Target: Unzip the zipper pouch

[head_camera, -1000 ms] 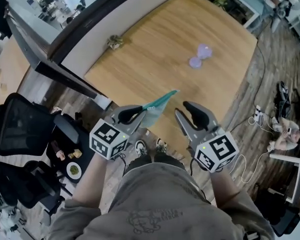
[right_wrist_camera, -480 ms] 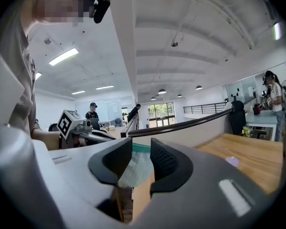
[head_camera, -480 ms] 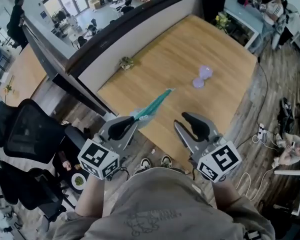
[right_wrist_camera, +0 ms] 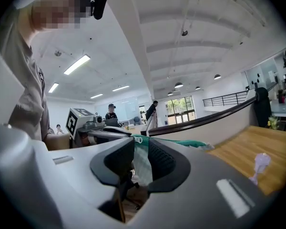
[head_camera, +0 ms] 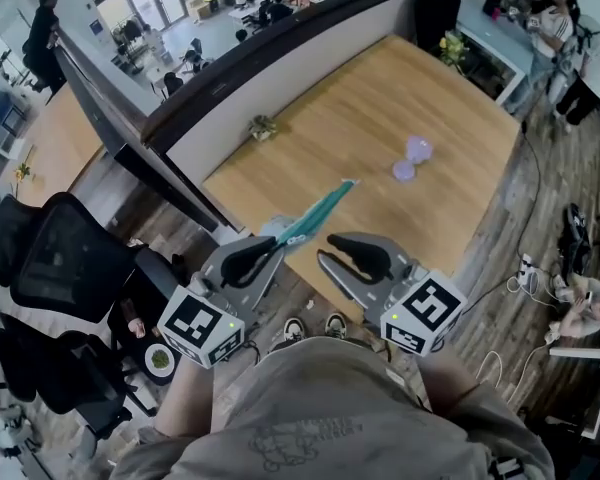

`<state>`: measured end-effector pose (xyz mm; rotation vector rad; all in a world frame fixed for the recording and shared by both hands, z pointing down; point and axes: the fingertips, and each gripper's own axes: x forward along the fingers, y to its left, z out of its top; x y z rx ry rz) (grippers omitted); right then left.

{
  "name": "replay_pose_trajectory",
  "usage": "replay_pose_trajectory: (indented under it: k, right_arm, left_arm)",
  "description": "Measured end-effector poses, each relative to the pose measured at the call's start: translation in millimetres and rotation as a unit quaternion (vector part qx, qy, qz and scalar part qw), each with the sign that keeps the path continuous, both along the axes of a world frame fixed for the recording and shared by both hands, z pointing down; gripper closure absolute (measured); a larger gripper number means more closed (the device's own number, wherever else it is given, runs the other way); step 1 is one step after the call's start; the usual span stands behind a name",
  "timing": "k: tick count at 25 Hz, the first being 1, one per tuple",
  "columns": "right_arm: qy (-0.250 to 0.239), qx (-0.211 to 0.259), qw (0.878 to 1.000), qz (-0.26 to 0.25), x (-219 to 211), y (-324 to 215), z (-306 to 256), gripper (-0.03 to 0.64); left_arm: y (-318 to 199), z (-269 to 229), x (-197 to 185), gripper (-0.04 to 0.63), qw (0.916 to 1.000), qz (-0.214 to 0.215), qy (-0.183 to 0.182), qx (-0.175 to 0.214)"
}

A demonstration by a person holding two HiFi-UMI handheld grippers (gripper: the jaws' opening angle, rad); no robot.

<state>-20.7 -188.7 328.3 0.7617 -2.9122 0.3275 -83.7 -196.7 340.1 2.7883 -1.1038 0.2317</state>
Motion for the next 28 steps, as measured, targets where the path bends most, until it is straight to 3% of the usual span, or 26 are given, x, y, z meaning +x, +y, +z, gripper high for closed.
replay_pose_trajectory:
  k: [8, 15, 22, 28]
  right_arm:
    - [-0.005, -0.020, 1.000, -0.016, -10.7, -2.7, 5.6, 0.517]
    - [-0.007, -0.036, 0.999, -0.012, -12.2, -5.4, 12.1, 0.518]
    - [-0.004, -0.041, 0.999, -0.008, -16.1, -10.4, 18.6, 0.566]
    - [0.021, -0.037, 0.999, -0.007, -17.8, -12.8, 28.3, 0.595]
  left_arm:
    - [4.1, -3.3, 16.5, 0.557, 0.9993, 0.026, -0.025, 0.012]
    - [0.1, 7.0, 22.0, 0.557, 0.9989, 0.022, -0.042, 0.000]
    - [-1.9, 18.5, 24.1, 0.557, 0.9978, 0.025, -0.053, -0.032]
    - [-5.9, 23.3, 22.9, 0.557, 0.9981, 0.025, -0.048, -0.028]
